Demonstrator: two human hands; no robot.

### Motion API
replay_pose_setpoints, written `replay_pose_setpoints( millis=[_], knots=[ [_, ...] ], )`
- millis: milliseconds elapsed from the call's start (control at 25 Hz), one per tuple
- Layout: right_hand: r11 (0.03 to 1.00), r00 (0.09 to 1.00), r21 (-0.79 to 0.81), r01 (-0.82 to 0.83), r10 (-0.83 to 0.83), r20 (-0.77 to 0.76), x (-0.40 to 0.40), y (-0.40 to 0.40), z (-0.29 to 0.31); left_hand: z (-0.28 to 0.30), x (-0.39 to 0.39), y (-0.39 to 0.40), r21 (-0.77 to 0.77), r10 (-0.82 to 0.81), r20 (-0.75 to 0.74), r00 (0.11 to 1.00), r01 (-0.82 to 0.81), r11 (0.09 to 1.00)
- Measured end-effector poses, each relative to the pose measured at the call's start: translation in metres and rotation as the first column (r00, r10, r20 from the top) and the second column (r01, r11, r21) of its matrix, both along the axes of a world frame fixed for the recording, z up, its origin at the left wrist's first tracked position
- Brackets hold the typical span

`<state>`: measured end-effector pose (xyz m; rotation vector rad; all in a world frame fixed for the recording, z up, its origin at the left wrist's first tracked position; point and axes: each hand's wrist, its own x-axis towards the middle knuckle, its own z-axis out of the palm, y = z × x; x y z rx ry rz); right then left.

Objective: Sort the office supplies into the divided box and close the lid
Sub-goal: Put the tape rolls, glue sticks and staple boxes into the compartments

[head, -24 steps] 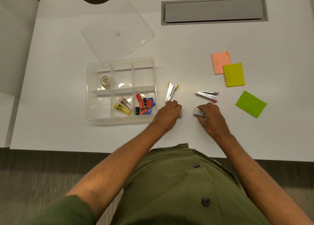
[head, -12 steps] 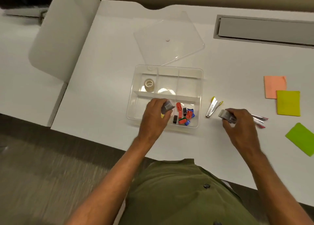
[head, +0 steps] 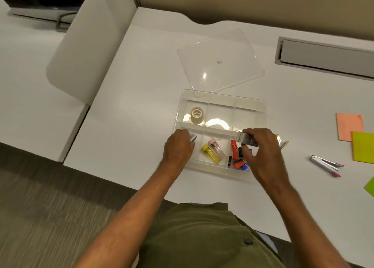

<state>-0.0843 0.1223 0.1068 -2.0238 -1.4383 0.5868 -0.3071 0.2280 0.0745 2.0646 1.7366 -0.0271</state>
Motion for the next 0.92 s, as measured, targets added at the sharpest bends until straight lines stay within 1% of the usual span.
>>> replay_pose_setpoints(
  millis=[120, 200, 320, 400, 440, 480, 560, 600, 640, 680, 760, 800, 840, 920],
  knots=[
    [0.998, 0.998, -0.003, -0.067, 0.067, 0.002, -0.019, 0.007, 0.004, -0.001, 0.008, 0.005, 0.0, -0.043, -0.084, 0.996, 0.043, 0.999],
    [0.995, 0.995, -0.032, -0.096, 0.097, 0.015, -0.026, 0.011, 0.004, -0.005, 0.011, 0.008, -0.017, -0.052, -0.112, 0.992, 0.051, 0.999],
    [0.987, 0.99, -0.082, -0.139, 0.141, 0.021, -0.035, 0.016, 0.003, -0.008, 0.008, 0.009, -0.063, -0.07, -0.115, 0.991, 0.063, 0.996],
    [0.973, 0.975, -0.107, -0.205, 0.213, 0.061, -0.041, 0.023, 0.004, -0.003, 0.005, 0.006, -0.065, -0.075, -0.081, 0.994, 0.07, 0.995],
    [0.961, 0.961, -0.111, -0.252, 0.262, 0.087, -0.045, 0.028, 0.004, 0.002, 0.002, 0.004, -0.036, -0.073, -0.046, 0.996, 0.071, 0.997],
    [0.948, 0.944, -0.108, -0.299, 0.311, 0.109, -0.049, 0.034, 0.005, 0.006, -0.003, 0.002, 0.028, -0.076, -0.002, 0.997, 0.076, 0.997],
    [0.918, 0.909, -0.106, -0.382, 0.394, 0.136, -0.059, 0.049, 0.004, 0.013, -0.018, 0.0, 0.207, -0.101, 0.075, 0.992, 0.084, 0.975],
    [0.901, 0.887, -0.108, -0.421, 0.433, 0.162, -0.066, 0.057, 0.003, 0.014, -0.028, 0.0, 0.272, -0.091, 0.107, 0.99, 0.059, 0.961],
    [0.88, 0.857, -0.109, -0.463, 0.475, 0.199, -0.073, 0.065, 0.0, 0.011, -0.038, 0.002, 0.298, -0.055, 0.149, 0.987, 0.008, 0.954],
    [0.853, 0.819, -0.107, -0.511, 0.521, 0.241, -0.081, 0.072, -0.004, 0.008, -0.048, 0.003, 0.256, 0.006, 0.213, 0.977, -0.061, 0.965],
    [0.782, 0.726, -0.114, -0.613, 0.614, 0.309, -0.095, 0.084, -0.016, 0.002, -0.062, 0.006, 0.045, 0.187, 0.356, 0.915, -0.217, 0.975],
    [0.746, 0.68, -0.138, -0.651, 0.655, 0.331, -0.101, 0.089, -0.023, -0.001, -0.065, 0.007, -0.065, 0.282, 0.393, 0.875, -0.28, 0.958],
    [0.717, 0.639, -0.165, -0.677, 0.684, 0.352, -0.106, 0.092, -0.03, -0.004, -0.066, 0.009, -0.148, 0.352, 0.405, 0.843, -0.32, 0.936],
    [0.689, 0.59, -0.204, -0.695, 0.709, 0.386, -0.112, 0.097, -0.044, -0.006, -0.065, 0.009, -0.212, 0.405, 0.401, 0.822, -0.347, 0.914]
  ],
)
